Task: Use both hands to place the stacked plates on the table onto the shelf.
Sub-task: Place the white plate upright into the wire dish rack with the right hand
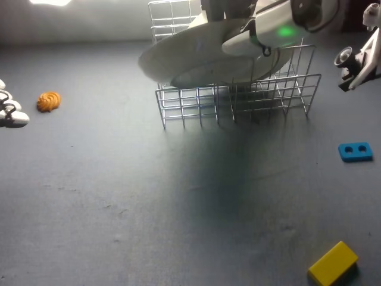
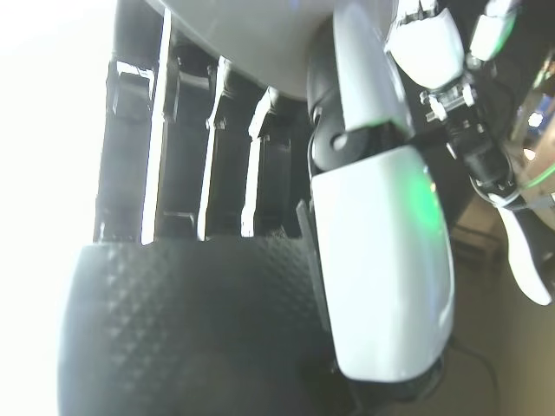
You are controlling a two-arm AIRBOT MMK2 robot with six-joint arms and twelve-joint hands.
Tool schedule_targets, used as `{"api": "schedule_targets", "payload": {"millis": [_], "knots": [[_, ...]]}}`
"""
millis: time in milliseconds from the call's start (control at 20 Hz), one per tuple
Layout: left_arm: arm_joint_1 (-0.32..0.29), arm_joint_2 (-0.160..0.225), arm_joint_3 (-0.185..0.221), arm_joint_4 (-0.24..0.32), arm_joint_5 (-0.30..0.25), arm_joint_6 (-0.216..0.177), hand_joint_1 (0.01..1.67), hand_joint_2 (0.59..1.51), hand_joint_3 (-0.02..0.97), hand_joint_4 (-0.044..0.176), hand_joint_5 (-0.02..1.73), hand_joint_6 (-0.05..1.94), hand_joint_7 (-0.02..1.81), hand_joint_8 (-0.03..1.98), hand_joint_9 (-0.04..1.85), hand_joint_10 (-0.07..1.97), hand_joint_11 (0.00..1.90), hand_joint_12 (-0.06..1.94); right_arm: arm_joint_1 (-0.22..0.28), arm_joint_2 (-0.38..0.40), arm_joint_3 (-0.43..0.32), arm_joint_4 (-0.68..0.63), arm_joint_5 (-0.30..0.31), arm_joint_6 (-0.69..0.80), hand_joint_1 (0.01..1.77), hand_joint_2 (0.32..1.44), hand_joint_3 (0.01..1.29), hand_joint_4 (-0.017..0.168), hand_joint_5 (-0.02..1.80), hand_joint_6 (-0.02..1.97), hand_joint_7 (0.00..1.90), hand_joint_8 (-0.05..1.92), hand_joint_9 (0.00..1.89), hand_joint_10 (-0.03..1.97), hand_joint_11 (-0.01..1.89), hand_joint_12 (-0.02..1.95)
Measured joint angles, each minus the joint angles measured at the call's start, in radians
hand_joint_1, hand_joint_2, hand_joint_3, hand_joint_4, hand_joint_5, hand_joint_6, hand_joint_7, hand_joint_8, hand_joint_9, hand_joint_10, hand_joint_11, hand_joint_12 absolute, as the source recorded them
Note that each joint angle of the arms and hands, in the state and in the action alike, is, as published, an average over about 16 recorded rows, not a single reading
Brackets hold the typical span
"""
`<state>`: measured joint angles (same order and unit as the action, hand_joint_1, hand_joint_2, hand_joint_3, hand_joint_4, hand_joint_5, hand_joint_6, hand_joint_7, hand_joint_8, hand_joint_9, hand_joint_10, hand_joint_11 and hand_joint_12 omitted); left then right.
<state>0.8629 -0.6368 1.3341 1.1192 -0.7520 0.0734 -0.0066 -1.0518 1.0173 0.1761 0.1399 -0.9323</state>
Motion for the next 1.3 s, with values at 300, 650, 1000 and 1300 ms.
{"api": "schedule_targets", "payload": {"millis": [300, 650, 1000, 1300], "knots": [[-0.116, 0.006, -0.023, 0.097, -0.127, 0.001, 0.01, 1.126, 0.011, 0.001, 0.18, 0.00, 0.20, 0.00, 0.18, 0.01, 0.02, 0.35, 0.014, -0.043, 0.086, 0.096, -0.059, 0.001, 1.19, 1.06, 0.01, -0.001, 0.84, 1.06, 1.02, 0.96, 1.20, 0.00, 0.83, 0.69], [-0.300, 0.001, -0.038, 0.249, -0.281, 0.006, 0.01, 1.126, 0.012, 0.001, 0.17, 0.00, 0.19, 0.00, 0.17, 0.01, 0.02, 0.33, 0.011, -0.090, 0.178, 0.143, -0.088, 0.001, 1.18, 1.06, 0.01, -0.004, 0.84, 1.06, 1.01, 0.97, 1.20, 0.00, 0.82, 0.71], [-0.404, -0.006, -0.050, 0.346, -0.415, 0.019, 0.01, 1.125, 0.011, 0.001, 0.17, 0.00, 0.19, 0.00, 0.17, 0.01, 0.02, 0.34, -0.019, -0.117, 0.238, 0.152, -0.096, 0.004, 1.18, 1.06, 0.01, -0.004, 0.83, 1.06, 0.99, 0.99, 1.19, 0.00, 0.81, 0.73], [-0.424, -0.007, -0.060, 0.375, -0.509, 0.028, 0.01, 1.125, 0.010, 0.001, 0.17, 0.00, 0.19, 0.00, 0.18, 0.01, 0.02, 0.35, -0.053, -0.123, 0.262, 0.154, -0.092, 0.008, 1.17, 1.06, 0.01, -0.005, 0.82, 1.06, 0.99, 0.79, 1.15, 0.00, 0.80, 0.70]]}}
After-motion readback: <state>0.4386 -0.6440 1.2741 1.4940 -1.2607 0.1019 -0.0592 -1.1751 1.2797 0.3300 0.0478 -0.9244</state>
